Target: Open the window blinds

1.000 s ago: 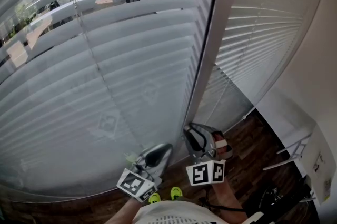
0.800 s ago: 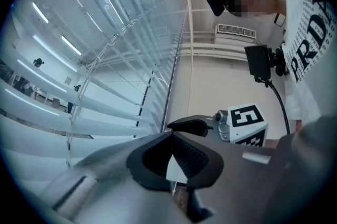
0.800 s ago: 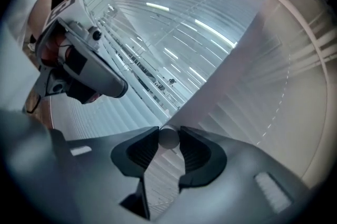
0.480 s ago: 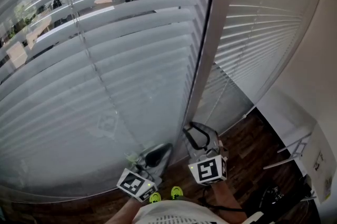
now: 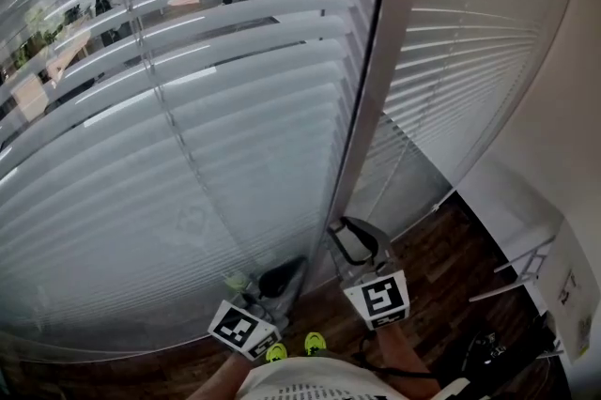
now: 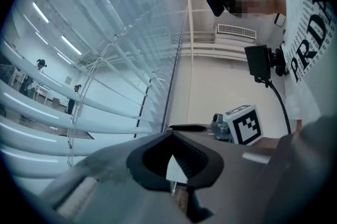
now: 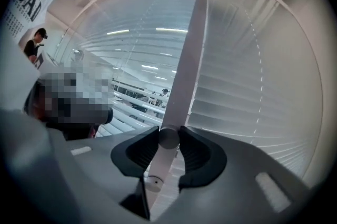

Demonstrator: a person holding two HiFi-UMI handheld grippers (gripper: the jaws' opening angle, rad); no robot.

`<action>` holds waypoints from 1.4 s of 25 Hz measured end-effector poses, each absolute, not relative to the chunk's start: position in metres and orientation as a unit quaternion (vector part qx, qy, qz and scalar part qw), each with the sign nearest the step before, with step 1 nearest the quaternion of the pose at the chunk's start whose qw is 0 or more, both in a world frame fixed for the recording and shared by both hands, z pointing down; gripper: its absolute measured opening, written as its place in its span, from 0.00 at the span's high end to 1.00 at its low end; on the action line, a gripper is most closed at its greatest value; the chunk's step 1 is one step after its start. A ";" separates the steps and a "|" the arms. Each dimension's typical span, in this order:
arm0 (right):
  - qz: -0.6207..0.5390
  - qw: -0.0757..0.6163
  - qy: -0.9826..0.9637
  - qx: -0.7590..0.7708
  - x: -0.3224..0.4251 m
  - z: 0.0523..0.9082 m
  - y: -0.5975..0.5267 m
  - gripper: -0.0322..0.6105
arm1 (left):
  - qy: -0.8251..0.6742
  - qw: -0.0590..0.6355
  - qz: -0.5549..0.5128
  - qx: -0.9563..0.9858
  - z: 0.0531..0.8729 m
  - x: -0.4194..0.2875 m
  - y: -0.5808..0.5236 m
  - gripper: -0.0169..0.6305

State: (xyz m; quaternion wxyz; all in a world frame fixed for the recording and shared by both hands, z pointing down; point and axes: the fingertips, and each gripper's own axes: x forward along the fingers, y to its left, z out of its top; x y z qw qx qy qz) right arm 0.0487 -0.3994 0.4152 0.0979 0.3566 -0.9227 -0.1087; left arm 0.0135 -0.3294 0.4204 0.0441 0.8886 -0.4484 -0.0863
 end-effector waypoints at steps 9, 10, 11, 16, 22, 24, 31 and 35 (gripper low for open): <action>-0.006 0.034 -0.934 0.356 0.054 0.417 -0.403 0.75 | -0.447 0.046 -0.087 0.889 0.419 0.014 -0.330 0.99; 0.000 0.031 -0.934 0.356 0.054 0.417 -0.403 0.75 | -0.447 0.048 -0.087 0.889 0.419 0.013 -0.330 0.99; 0.007 0.027 -0.934 0.355 0.054 0.416 -0.403 0.75 | -0.447 0.049 -0.087 0.889 0.419 0.013 -0.330 0.99; 0.072 -0.014 -0.935 0.346 0.055 0.416 -0.404 0.74 | -0.447 0.048 -0.088 0.889 0.419 0.011 -0.330 0.99; 0.090 -0.030 -0.933 0.348 0.056 0.417 -0.404 0.74 | -0.446 0.047 -0.090 0.889 0.419 0.009 -0.328 0.99; 0.086 -0.026 -0.933 0.350 0.056 0.416 -0.404 0.74 | -0.447 0.047 -0.091 0.889 0.418 0.008 -0.328 0.99; 0.072 -0.009 -0.933 0.354 0.056 0.410 -0.407 0.74 | -0.450 0.044 -0.095 0.887 0.409 0.005 -0.330 0.99; 0.061 0.002 -0.932 0.358 0.061 0.418 -0.407 0.75 | -0.452 0.049 -0.099 0.885 0.418 0.008 -0.329 0.99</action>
